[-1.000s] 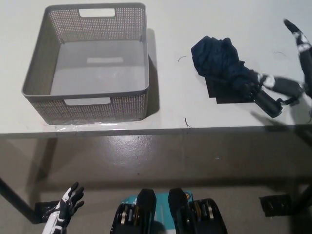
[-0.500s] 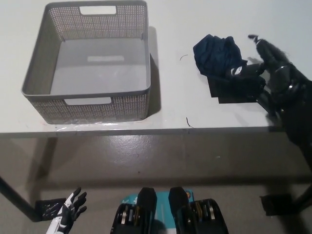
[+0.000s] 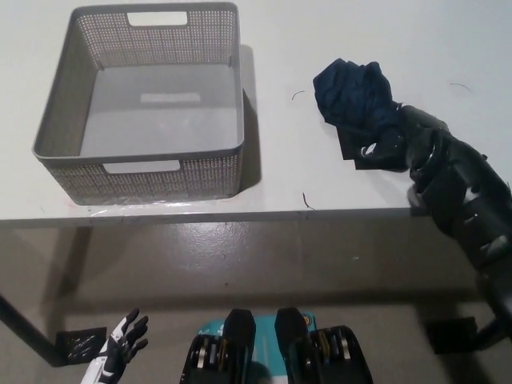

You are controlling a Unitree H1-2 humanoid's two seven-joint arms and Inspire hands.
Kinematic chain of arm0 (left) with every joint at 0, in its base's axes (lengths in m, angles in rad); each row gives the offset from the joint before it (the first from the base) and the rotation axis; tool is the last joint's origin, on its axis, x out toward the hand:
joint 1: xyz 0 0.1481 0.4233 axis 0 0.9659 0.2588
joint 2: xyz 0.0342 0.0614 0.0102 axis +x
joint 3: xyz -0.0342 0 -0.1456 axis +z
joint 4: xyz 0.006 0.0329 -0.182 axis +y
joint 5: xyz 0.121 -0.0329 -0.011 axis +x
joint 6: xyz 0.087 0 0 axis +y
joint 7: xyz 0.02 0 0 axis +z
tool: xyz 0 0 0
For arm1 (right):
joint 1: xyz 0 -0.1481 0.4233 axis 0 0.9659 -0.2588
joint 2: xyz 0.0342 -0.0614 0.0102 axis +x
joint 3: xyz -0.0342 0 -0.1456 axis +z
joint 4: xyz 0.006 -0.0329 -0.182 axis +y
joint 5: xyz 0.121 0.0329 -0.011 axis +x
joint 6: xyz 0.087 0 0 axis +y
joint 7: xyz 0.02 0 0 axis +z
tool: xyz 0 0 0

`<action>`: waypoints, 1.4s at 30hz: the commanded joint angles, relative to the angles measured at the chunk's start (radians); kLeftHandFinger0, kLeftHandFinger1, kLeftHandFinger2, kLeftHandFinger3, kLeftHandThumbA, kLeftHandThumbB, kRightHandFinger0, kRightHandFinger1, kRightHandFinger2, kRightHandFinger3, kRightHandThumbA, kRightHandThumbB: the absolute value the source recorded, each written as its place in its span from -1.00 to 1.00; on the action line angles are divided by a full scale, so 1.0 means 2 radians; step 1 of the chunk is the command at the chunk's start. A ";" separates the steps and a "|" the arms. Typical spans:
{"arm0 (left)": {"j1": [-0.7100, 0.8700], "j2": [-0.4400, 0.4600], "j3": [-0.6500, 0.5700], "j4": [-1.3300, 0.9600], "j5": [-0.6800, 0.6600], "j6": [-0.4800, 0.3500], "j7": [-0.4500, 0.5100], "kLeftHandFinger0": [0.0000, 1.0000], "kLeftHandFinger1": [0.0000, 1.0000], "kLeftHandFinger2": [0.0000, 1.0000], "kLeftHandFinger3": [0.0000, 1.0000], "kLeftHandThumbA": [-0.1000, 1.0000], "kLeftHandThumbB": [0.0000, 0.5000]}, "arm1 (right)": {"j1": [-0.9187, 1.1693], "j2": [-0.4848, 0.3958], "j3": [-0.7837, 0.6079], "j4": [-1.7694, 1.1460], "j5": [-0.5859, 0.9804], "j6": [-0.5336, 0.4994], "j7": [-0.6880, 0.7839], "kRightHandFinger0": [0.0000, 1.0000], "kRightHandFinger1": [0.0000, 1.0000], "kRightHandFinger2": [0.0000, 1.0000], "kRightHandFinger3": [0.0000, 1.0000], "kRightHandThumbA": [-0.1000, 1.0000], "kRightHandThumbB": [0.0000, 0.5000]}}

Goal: Use the right hand to pick up a umbrella on the right side and place it into a container on the lft side

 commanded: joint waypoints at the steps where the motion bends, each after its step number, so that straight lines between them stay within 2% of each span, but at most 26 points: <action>1: 0.002 0.009 -0.005 -0.019 -0.005 -0.017 -0.014 1.00 1.00 1.00 1.00 1.00 -0.87 | 0.022 0.017 0.008 0.022 0.001 -0.015 -0.053 0.31 0.45 0.67 1.00 -0.51 0.16; 2: 0.001 0.009 -0.005 -0.019 -0.004 -0.018 -0.013 1.00 1.00 1.00 1.00 1.00 -0.86 | 0.028 0.018 0.006 0.021 0.003 -0.024 -0.076 -0.10 0.16 0.47 1.00 -0.70 0.08; 3: 0.000 0.009 -0.005 -0.020 -0.005 -0.018 -0.014 1.00 1.00 1.00 1.00 1.00 -0.87 | 0.039 0.017 -0.002 0.019 0.008 -0.045 -0.122 -0.88 -0.63 -0.31 0.59 -0.99 0.03; 4: -0.005 0.011 -0.004 -0.022 -0.006 -0.014 -0.015 1.00 1.00 1.00 1.00 1.00 -0.88 | 0.046 0.016 -0.010 0.018 0.015 -0.063 -0.154 -1.00 -0.98 -0.65 0.39 -1.00 -0.08; 8: -0.006 0.012 -0.005 -0.022 -0.004 -0.014 -0.017 1.00 1.00 1.00 1.00 1.00 -0.90 | 0.059 0.011 -0.030 0.010 0.029 -0.121 -0.209 -1.00 -1.00 -0.88 -0.43 -1.00 -0.26; 9: -0.007 0.012 -0.005 -0.022 -0.005 -0.014 -0.017 1.00 1.00 1.00 1.00 1.00 -0.91 | 0.055 0.009 -0.032 0.007 0.029 -0.131 -0.223 -1.00 -0.97 -0.69 -0.57 -1.00 -0.19; 10: -0.007 0.012 -0.005 -0.022 -0.005 -0.015 -0.018 1.00 1.00 1.00 1.00 1.00 -0.95 | 0.051 0.008 -0.035 0.003 0.030 -0.138 -0.233 -1.00 -0.88 -0.37 -0.45 -1.00 -0.14; 13: -0.008 0.013 -0.004 -0.023 -0.004 -0.014 -0.018 1.00 1.00 1.00 1.00 1.00 -0.96 | 0.034 0.007 -0.044 -0.011 0.033 -0.162 -0.251 -1.00 -0.79 0.22 0.11 -1.00 -0.21; 14: -0.009 0.013 -0.003 -0.022 -0.005 -0.015 -0.018 1.00 1.00 1.00 1.00 1.00 -0.97 | 0.024 0.009 -0.051 -0.021 0.036 -0.165 -0.255 -1.00 -0.61 0.52 0.34 -1.00 -0.28; 15: -0.009 0.014 -0.003 -0.021 -0.006 -0.015 -0.019 1.00 1.00 1.00 1.00 1.00 -0.97 | 0.015 0.010 -0.059 -0.037 0.041 -0.170 -0.253 -1.00 -0.49 0.57 0.45 -1.00 -0.48; 17: -0.009 0.014 -0.002 -0.020 -0.005 -0.012 -0.019 1.00 1.00 1.00 1.00 1.00 -0.95 | 0.003 0.012 -0.063 -0.065 0.038 -0.170 -0.252 -1.00 -0.28 0.63 0.73 -1.00 -0.53; 19: -0.006 0.015 -0.002 -0.020 -0.003 -0.013 -0.018 1.00 1.00 1.00 1.00 1.00 -0.93 | -0.005 0.014 -0.058 -0.103 0.027 -0.171 -0.246 -1.00 -0.27 0.60 0.67 -1.00 -0.39; 21: -0.003 0.016 -0.002 -0.022 -0.002 -0.011 -0.019 1.00 1.00 1.00 1.00 1.00 -0.92 | -0.015 0.016 -0.052 -0.148 0.019 -0.160 -0.226 -1.00 -0.31 0.55 0.68 -1.00 -0.45; 22: -0.001 0.016 -0.002 -0.022 0.001 -0.011 -0.017 1.00 1.00 1.00 1.00 1.00 -0.92 | -0.025 0.020 -0.051 -0.180 0.020 -0.147 -0.207 -1.00 -0.28 0.54 0.77 -1.00 -0.59; 26: -0.001 0.013 -0.005 -0.016 0.006 -0.019 -0.017 1.00 1.00 1.00 1.00 1.00 -0.95 | -0.054 0.037 -0.045 -0.257 0.016 -0.137 -0.179 -1.00 -0.33 0.45 0.64 -1.00 -0.44; 28: 0.000 0.013 -0.006 -0.015 0.011 -0.017 -0.015 1.00 1.00 1.00 1.00 1.00 -0.86 | -0.074 0.050 -0.031 -0.282 -0.002 -0.104 -0.167 -1.00 -0.52 0.22 0.60 -1.00 -0.28; 29: 0.001 0.012 -0.006 -0.015 0.012 -0.018 -0.015 1.00 1.00 1.00 1.00 1.00 -0.86 | -0.079 0.055 -0.029 -0.290 -0.004 -0.099 -0.164 -1.00 -0.77 -0.01 0.14 -1.00 -0.30; 30: 0.003 0.013 -0.006 -0.017 0.016 -0.019 -0.014 1.00 1.00 1.00 1.00 1.00 -0.85 | -0.086 0.064 -0.027 -0.294 -0.003 -0.098 -0.162 -1.00 -0.94 -0.11 -0.13 -1.00 -0.37; 32: 0.005 0.014 -0.007 -0.020 0.018 -0.019 -0.014 1.00 1.00 1.00 1.00 1.00 -0.85 | -0.098 0.078 -0.025 -0.295 -0.003 -0.094 -0.161 -1.00 -1.00 -0.04 -0.13 -1.00 -0.46; 33: 0.005 0.013 -0.007 -0.020 0.015 -0.018 -0.015 1.00 1.00 1.00 1.00 1.00 -0.83 | -0.110 0.088 -0.023 -0.292 -0.006 -0.084 -0.159 -1.00 -0.89 0.22 0.10 -1.00 -0.44; 34: 0.004 0.013 -0.007 -0.019 0.015 -0.016 -0.015 1.00 1.00 1.00 1.00 1.00 -0.79 | -0.119 0.094 -0.018 -0.290 -0.012 -0.079 -0.159 -1.00 -0.81 0.28 0.25 -1.00 -0.39; 35: 0.002 0.014 -0.006 -0.016 0.017 -0.021 -0.014 1.00 1.00 1.00 1.00 1.00 -0.79 | -0.133 0.105 -0.016 -0.283 -0.012 -0.073 -0.156 -1.00 -0.78 0.28 0.27 -1.00 -0.28; 37: 0.001 0.016 -0.008 -0.017 0.018 -0.023 -0.017 1.00 1.00 1.00 1.00 1.00 -0.82 | -0.149 0.118 -0.012 -0.268 -0.009 -0.083 -0.155 -1.00 -0.85 0.14 0.08 -1.00 -0.14; 38: 0.000 0.018 -0.010 -0.018 0.016 -0.020 -0.020 1.00 1.00 1.00 1.00 1.00 -0.81 | -0.155 0.125 -0.010 -0.262 -0.009 -0.088 -0.156 -1.00 -0.91 0.08 0.03 -1.00 -0.16; 40: 0.001 0.018 -0.011 -0.018 0.012 -0.021 -0.023 1.00 1.00 1.00 1.00 1.00 -0.80 | -0.158 0.138 -0.007 -0.251 -0.007 -0.093 -0.158 -1.00 -0.89 0.19 0.16 -1.00 -0.30; 42: 0.004 0.018 -0.013 -0.024 0.010 -0.015 -0.023 1.00 1.00 1.00 1.00 1.00 -0.81 | -0.163 0.155 -0.005 -0.228 -0.004 -0.102 -0.165 -1.00 -0.87 0.23 0.13 -1.00 -0.31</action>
